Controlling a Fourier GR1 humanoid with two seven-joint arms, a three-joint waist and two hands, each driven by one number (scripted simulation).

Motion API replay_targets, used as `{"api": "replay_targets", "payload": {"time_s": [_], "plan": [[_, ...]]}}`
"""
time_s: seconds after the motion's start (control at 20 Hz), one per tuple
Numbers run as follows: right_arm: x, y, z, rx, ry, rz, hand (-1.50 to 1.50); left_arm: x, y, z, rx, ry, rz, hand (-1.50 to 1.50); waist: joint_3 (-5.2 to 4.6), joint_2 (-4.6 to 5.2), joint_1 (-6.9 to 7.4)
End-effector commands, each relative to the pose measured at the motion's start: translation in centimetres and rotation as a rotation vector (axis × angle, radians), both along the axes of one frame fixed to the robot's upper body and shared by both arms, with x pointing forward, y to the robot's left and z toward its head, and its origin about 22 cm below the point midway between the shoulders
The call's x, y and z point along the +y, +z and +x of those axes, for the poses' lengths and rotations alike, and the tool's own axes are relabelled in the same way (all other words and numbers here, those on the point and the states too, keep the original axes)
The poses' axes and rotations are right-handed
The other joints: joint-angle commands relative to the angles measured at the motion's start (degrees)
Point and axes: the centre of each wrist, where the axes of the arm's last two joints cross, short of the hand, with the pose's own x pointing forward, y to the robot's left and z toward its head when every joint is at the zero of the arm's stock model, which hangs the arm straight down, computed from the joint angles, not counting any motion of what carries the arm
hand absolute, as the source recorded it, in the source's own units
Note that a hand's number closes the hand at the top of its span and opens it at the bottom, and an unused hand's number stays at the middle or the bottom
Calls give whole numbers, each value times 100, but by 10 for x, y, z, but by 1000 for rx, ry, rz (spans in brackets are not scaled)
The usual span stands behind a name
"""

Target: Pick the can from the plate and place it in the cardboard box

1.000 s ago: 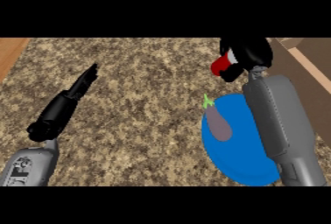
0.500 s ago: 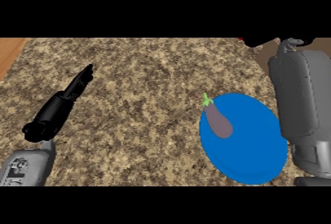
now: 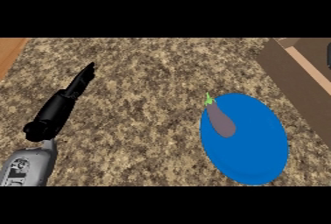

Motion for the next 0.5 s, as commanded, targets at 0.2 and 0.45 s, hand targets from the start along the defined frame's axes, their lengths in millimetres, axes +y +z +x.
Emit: {"api": "replay_targets", "payload": {"time_s": [0.2, 0.45], "plan": [[-94, -19, -16, 341, -44, 70, 150, -5, 9, 1, -7, -3, -1, 0, 7, 32, 48], [-122, -28, -25, 467, -20, 107, 150, -12, -8, -1, -2, -18, -8, 0, 5, 30, 53]]}}
